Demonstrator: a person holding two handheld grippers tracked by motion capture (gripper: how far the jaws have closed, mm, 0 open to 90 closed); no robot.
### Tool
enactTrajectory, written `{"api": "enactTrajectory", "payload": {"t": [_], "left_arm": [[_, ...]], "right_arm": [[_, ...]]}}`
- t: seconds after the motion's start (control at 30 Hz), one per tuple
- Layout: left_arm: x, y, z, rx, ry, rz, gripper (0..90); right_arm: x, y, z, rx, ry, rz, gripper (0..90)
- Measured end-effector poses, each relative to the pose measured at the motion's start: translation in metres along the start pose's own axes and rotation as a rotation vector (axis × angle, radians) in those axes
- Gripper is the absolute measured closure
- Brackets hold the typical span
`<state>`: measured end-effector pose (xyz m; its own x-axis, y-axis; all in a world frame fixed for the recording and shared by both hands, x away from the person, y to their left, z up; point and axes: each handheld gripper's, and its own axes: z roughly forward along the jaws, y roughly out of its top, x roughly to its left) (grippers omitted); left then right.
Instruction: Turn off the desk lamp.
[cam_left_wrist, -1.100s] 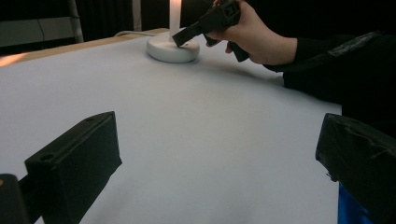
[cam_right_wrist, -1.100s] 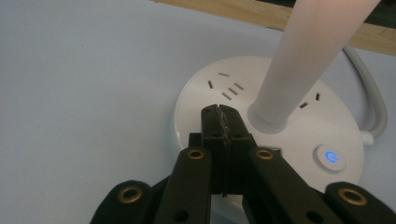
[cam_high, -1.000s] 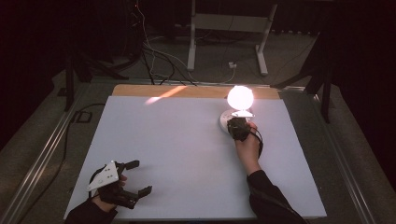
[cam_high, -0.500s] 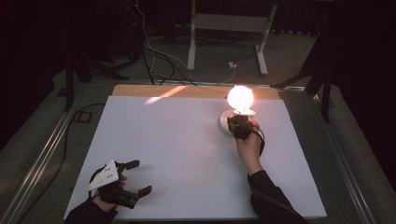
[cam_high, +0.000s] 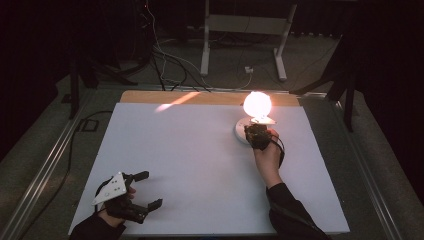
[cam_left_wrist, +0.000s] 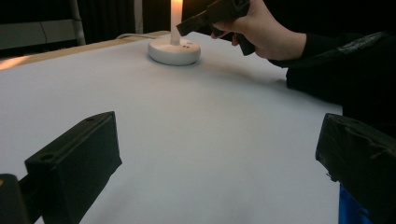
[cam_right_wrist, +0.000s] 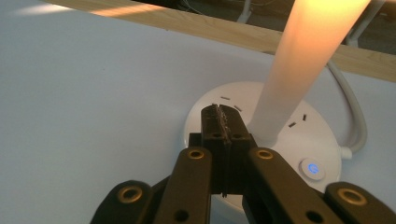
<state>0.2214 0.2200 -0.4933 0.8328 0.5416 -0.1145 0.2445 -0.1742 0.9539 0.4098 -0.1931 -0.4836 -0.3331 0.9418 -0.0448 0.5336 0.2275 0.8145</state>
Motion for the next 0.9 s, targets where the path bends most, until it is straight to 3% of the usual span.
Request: {"api": "enactTrajectory", "payload": {"t": [0.27, 0.9], "left_arm": [[0.000, 0.000, 0.000, 0.003, 0.003, 0.002, 0.5], [0.000, 0.000, 0.000, 0.003, 0.002, 0.002, 0.5]], "right_arm": [[-0.004, -0.008, 0.010, 0.037, 0.004, 0.004, 90.0], [-0.002, -0.012, 0.018, 0.058, 0.008, -0.019, 90.0]]}}
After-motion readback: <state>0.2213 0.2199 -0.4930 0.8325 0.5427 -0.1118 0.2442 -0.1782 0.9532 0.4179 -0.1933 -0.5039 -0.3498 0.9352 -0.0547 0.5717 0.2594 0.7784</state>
